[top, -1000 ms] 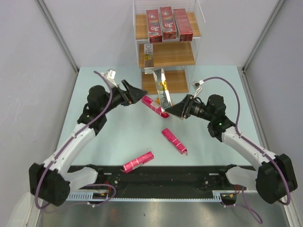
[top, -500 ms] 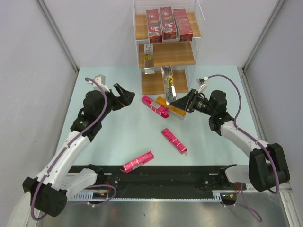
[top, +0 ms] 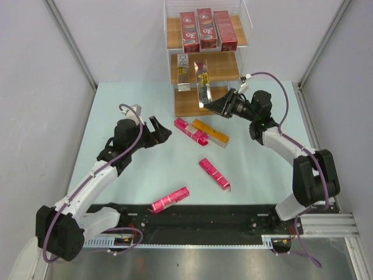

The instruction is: Place and organize the toothpastes onto the shelf

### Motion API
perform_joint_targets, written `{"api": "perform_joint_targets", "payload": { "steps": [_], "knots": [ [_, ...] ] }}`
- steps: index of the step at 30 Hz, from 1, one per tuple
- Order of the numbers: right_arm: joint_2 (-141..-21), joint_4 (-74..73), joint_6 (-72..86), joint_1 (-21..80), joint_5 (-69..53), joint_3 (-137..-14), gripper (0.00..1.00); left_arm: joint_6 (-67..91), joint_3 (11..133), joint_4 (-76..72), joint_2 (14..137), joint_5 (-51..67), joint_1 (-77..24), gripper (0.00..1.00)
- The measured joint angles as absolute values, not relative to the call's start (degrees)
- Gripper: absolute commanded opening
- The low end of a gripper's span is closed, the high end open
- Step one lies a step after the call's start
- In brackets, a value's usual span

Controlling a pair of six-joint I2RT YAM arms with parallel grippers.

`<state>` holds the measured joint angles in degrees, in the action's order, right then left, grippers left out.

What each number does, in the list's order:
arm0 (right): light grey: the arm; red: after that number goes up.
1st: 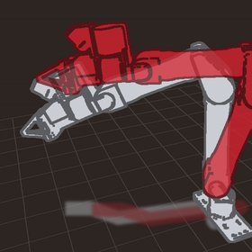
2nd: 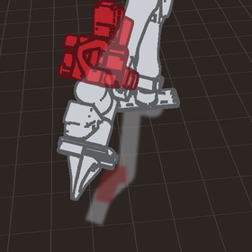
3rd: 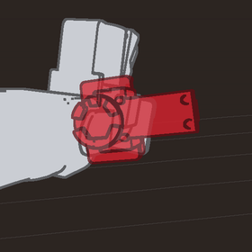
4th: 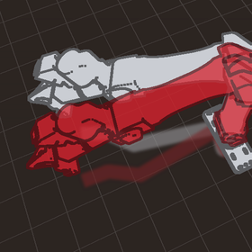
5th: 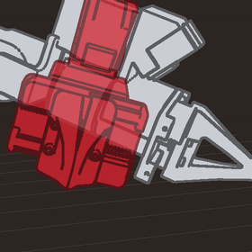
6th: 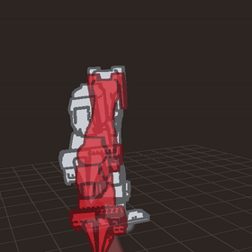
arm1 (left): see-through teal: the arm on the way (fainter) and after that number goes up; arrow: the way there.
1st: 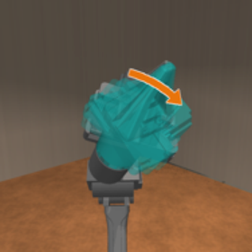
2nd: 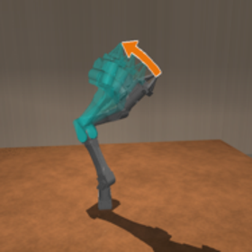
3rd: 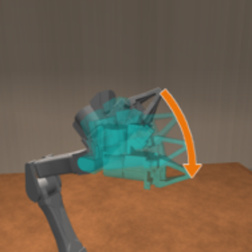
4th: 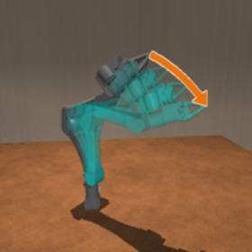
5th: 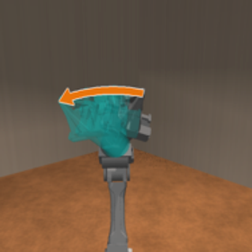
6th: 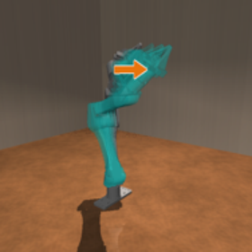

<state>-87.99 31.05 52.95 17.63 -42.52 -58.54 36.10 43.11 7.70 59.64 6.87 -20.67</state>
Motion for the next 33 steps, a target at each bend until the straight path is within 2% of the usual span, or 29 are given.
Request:
{"api": "perform_joint_targets", "payload": {
  "steps": [11,29,33],
  "knots": [
    [-102.65,31.97,59.68,17.30,-43.03,-69.73,0.28,36.64,34.92,6.37,57.52,7.99,-20.67,1.00],
    [-111.44,32.84,69.60,17.15,-42.92,-80.82,0.34,37.58,33.56,3.57,57.21,11.44,-20.67,1.00],
    [-112.92,32.84,70.52,17.15,-42.57,-82.74,0.38,37.69,33.21,3.40,57.19,12.32,-20.67,0.99]
  ]
}}
